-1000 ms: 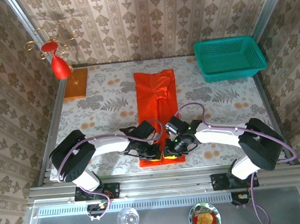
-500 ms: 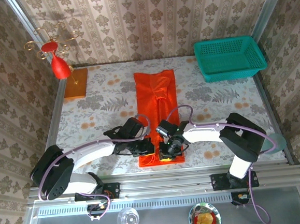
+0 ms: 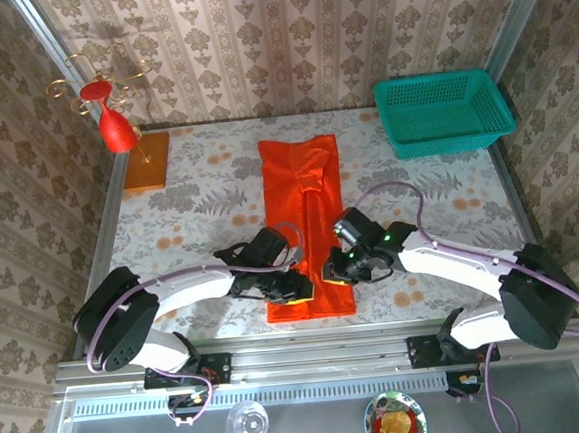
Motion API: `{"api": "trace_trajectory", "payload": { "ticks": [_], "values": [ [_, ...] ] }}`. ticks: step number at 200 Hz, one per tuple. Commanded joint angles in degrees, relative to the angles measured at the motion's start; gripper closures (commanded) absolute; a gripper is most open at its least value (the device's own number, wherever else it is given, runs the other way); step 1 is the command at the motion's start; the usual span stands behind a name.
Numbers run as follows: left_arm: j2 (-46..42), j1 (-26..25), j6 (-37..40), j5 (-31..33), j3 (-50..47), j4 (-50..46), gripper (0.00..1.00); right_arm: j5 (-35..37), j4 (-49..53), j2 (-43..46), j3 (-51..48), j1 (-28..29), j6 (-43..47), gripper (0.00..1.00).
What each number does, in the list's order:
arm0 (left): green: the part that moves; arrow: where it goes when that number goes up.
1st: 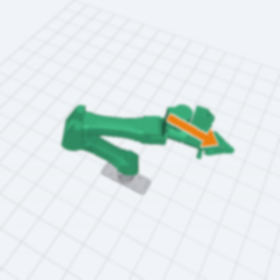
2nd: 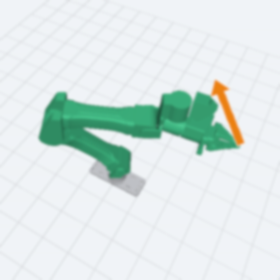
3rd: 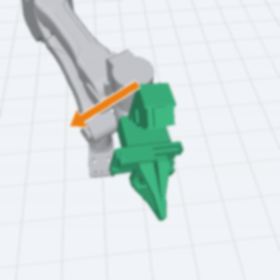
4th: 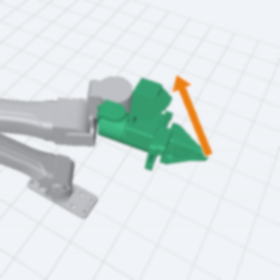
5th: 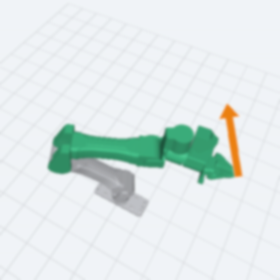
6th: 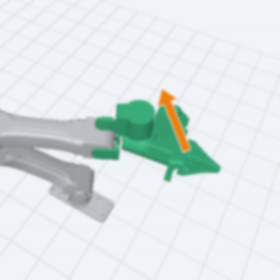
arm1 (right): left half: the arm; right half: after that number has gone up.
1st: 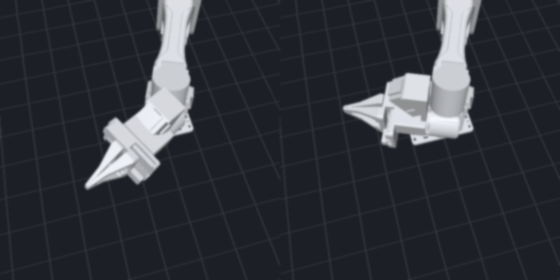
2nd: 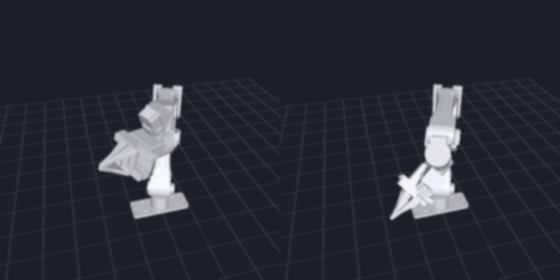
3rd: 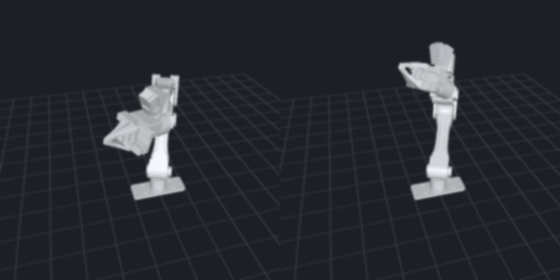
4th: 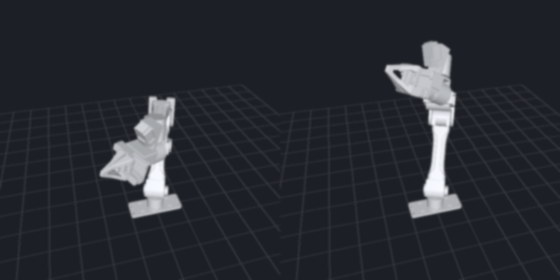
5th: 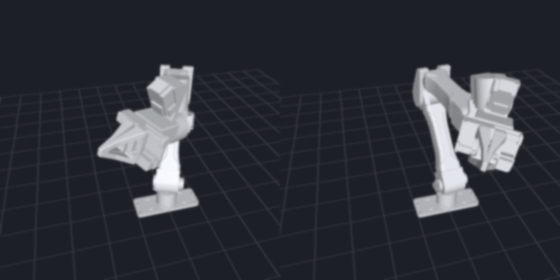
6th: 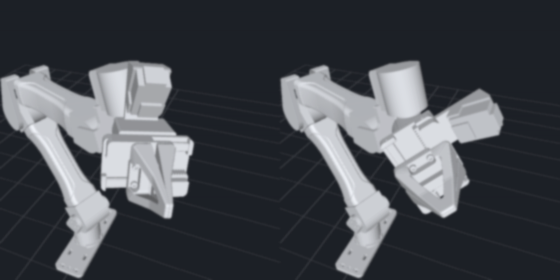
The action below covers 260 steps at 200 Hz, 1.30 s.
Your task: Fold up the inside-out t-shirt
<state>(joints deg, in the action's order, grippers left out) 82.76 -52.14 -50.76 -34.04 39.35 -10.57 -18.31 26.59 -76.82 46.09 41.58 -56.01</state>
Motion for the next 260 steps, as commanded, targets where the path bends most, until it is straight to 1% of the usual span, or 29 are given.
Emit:
{"api": "trace_trajectory", "payload": {
  "ticks": [1, 5, 15, 22, 33, 37, 46, 72, 103, 135, 142, 146, 172, 175, 188, 201, 215, 227, 241, 260],
  "values": [
    [1.7, -0.1, 0.6, 0.7, 2.7, -1.4, 0.74, 1.7, 3.9, -0.9, -0.2, -3.9, 4.8, 0.81],
    [2.3, -0.2, 0.6, 0.6, 2.9, -1.2, 0.76, 1.3, 3.9, -1.4, 0.3, -5.0, 5.7, 0.81],
    [4.4, -0.5, 0.5, -0.1, 3.3, 0.1, 0.85, 0.1, 3.7, -2.5, 2.0, -7.6, 7.9, 0.81],
    [6.1, -1.0, 0.5, -1.2, 3.7, 1.3, 0.9, -1.0, 3.6, -5.4, 3.5, -9.1, 9.3, 0.81],
    [8.8, -1.7, 0.5, -2.3, 3.9, 3.0, 0.95, -1.9, 3.6, -7.6, 6.3, -11.2, 11.4, 0.81],
    [9.7, -1.9, 0.5, -3.9, 3.7, 3.3, 0.96, -2.2, 3.6, -8.4, 7.3, -11.7, 12.0, 0.81],
    [11.2, -2.2, 0.6, -4.3, 3.0, 3.3, 0.98, -2.8, 3.8, -10.1, 9.6, -12.8, 13.3, 0.81],
    [13.0, -1.6, 1.2, -4.2, 0.9, 3.0, 0.99, -4.5, 3.7, -15.2, 15.4, -15.5, 16.4, 0.81],
    [11.2, -1.3, 2.4, -3.8, 1.4, 0.7, 0.99, -8.2, 1.4, -24.3, 25.1, -18.8, 21.0, 0.8],
    [9.2, -1.1, 3.8, -3.1, 0.7, -3.6, 0.99, -11.6, 3.0, -38.4, 40.9, -21.4, 25.9, 0.79],
    [8.7, -1.0, 3.8, -3.1, 0.3, -4.0, 0.99, -12.5, 2.9, -41.5, 44.2, -21.9, 26.1, 0.79],
    [8.5, -1.0, 3.8, -1.5, 0.2, -4.1, 0.99, -13.1, 3.1, -43.3, 46.2, -22.2, 26.0, 0.79],
    [7.3, -0.8, 3.7, -0.8, -1.7, -4.6, 0.99, -16.6, 3.9, -54.4, 59.8, -23.6, 25.7, 0.79],
    [7.2, -0.6, 3.7, -0.8, -2.0, -4.6, 0.99, -16.9, 5.4, -55.6, 61.3, -23.8, 25.7, 0.79],
    [6.6, 0.0, 3.6, -0.5, -3.5, -4.5, 0.99, -17.1, 8.0, -60.6, 67.9, -24.4, 25.7, 0.79],
    [5.6, 1.1, 3.6, -0.3, -4.8, -4.5, 0.99, -16.7, 9.8, -64.3, 72.1, -25.2, 25.6, 0.79],
    [4.5, 2.5, 4.2, -0.1, -5.7, -5.2, 1.0, -14.9, 11.5, -66.2, 73.6, -26.0, 25.3, 0.81],
    [3.6, 3.9, 5.6, 0.3, -6.0, -7.0, 1.0, -12.9, 12.4, -65.5, 71.7, -26.9, 24.8, 0.82],
    [2.3, 6.2, 8.0, 0.8, -6.4, -9.9, 1.0, -10.0, 9.6, -61.4, 64.6, -27.6, 23.8, 0.84],
    [0.2, 10.7, 12.1, 1.1, -6.9, -14.3, 1.0, -7.6, 4.6, -54.2, 51.8, -28.9, 21.7, 0.84]
  ]
}}
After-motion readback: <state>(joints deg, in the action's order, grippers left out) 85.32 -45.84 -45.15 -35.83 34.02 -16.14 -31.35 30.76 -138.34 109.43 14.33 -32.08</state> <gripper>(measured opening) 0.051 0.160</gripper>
